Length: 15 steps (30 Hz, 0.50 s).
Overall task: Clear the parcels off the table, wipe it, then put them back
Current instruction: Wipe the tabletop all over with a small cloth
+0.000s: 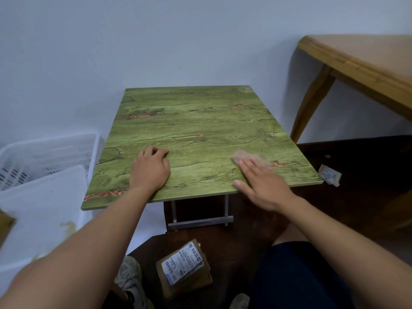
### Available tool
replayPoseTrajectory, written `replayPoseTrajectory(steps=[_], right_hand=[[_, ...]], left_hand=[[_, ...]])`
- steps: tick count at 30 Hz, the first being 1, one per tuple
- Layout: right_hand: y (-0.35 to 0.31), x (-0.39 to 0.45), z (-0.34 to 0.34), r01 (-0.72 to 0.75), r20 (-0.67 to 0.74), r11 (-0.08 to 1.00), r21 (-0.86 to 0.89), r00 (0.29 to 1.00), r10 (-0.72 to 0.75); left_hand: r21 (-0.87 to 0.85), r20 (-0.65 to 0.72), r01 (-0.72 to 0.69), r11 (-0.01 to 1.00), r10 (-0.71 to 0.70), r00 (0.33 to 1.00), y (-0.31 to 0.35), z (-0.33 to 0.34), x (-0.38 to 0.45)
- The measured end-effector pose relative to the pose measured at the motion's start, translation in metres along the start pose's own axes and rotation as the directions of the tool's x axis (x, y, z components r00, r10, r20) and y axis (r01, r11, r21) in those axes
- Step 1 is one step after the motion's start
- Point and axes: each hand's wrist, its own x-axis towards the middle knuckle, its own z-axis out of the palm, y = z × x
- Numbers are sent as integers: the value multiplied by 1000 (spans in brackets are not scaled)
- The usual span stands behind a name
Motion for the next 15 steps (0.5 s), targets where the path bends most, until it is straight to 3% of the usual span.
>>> replayPoseTrajectory(steps=[4, 8, 12, 15], right_hand=[[-40, -4, 2, 227, 40, 974, -21, 973, -226], [-32, -7, 0, 339, 81, 940, -29, 939, -335], [4, -14, -7, 296, 84, 953, -67, 953, -291], [40, -17, -12, 134, 63, 990, -45, 989, -131]], left_hand=[[-2, 6, 6, 1000, -6, 1000, 0, -1, 0], [4, 10, 2, 1000, -2, 1000, 0, -2, -1], [-2, 13, 2, 1000, -2, 1000, 0, -2, -1], [-3, 12, 3, 1000, -3, 1000, 0, -2, -1]])
